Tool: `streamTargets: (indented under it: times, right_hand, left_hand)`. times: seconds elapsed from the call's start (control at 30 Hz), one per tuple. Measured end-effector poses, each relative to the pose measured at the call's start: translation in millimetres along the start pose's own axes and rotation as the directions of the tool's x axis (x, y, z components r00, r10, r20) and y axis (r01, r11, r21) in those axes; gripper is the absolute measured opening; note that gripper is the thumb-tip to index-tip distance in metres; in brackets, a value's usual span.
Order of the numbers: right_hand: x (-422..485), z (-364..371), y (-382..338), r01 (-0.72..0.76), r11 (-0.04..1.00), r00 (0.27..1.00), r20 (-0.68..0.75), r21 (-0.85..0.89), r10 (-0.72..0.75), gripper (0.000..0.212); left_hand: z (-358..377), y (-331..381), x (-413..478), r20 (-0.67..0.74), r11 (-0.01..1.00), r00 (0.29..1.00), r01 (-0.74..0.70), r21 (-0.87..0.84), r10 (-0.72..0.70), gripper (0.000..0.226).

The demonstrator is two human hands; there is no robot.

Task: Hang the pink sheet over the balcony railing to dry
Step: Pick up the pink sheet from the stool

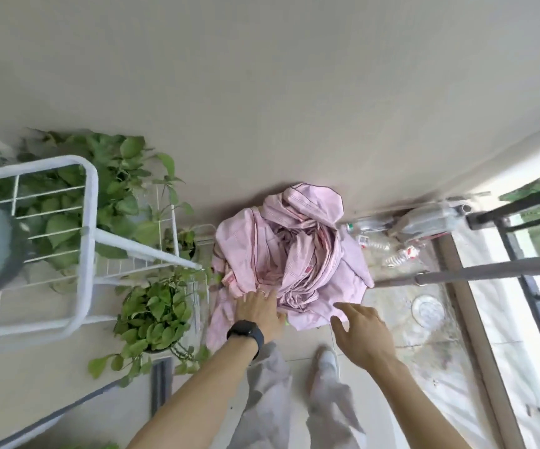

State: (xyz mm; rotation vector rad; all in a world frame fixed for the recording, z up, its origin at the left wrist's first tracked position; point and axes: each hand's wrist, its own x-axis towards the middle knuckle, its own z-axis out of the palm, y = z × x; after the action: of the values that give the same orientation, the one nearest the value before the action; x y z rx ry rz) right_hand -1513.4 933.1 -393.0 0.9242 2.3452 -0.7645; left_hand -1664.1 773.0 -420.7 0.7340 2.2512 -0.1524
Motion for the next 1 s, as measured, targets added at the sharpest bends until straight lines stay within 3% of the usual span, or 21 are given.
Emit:
streamTargets:
  times: [0.13,0.2,0.27,0.33,0.37,0.43,0.5,0.57,0.63,0.73,0.83,0.9,1.0]
  right_hand:
    - [58,39,3,-0.116,0.975,0.990,0.100,0.192,0.098,0.057]
    - [91,50,3,-0.223,0.897,0.973,0.145,0.382,0.180,0.064]
    - [124,56,2,-0.343,0.668,0.939,0.215,0.661,0.269,0.070]
    - [151,58,1,-0.371,0.393,0.921,0.282,0.841,0.268,0.070]
    - [162,58,1,-0.364,0.305,0.923,0.295,0.880,0.249,0.064]
    - [170,53,0,-0.363,0.226,0.923,0.315,0.904,0.221,0.041]
    - [164,42,0,-0.394,0.217,0.913,0.353,0.893,0.204,0.023]
    - [151,24,2,-0.402,0.227,0.913,0.371,0.887,0.170,0.032]
    - [128,-3,-2,-0.355,0.265,0.934,0.333,0.897,0.127,0.045]
    - [81,-48,-17,-0.258,0.325,0.966,0.251,0.910,0.063,0.041]
    - [28,-86,-32,-0.157,0.383,0.987,0.136,0.910,0.082,0.037]
    - [-5,-106,-42,-0.091,0.444,0.995,0.060,0.891,0.084,0.043]
    - [-39,-135,-57,0.031,0.560,0.996,-0.074,0.828,0.055,0.059]
  left_hand:
    - [30,10,76,0.010,0.974,0.996,0.084,-0.210,-0.084,0.093]
    - [45,19,110,-0.031,0.962,0.994,0.089,-0.260,-0.100,0.109]
    - [58,26,141,-0.069,0.971,0.993,0.074,-0.229,-0.092,0.117]
    - [69,32,163,-0.073,0.991,0.996,0.046,-0.128,-0.056,0.120]
    - [73,34,169,-0.079,0.996,0.996,0.036,-0.082,-0.043,0.119]
    - [73,34,174,-0.125,0.999,0.992,0.005,-0.052,-0.011,0.104]
    - [62,32,168,-0.223,0.982,0.974,-0.066,-0.175,0.026,0.066]
    - [41,28,152,-0.320,0.895,0.947,-0.155,-0.418,0.014,0.043]
    - [11,28,128,-0.368,0.774,0.930,-0.215,-0.596,-0.025,0.040]
    - [-56,31,87,-0.408,0.641,0.912,-0.285,-0.713,-0.048,0.039]
    - [-138,25,35,-0.471,0.669,0.881,-0.372,-0.643,0.038,0.045]
    - [-188,18,-5,-0.411,0.762,0.906,-0.335,-0.554,0.100,0.053]
    - [-252,7,-68,-0.399,0.783,0.894,-0.394,-0.481,0.204,0.052]
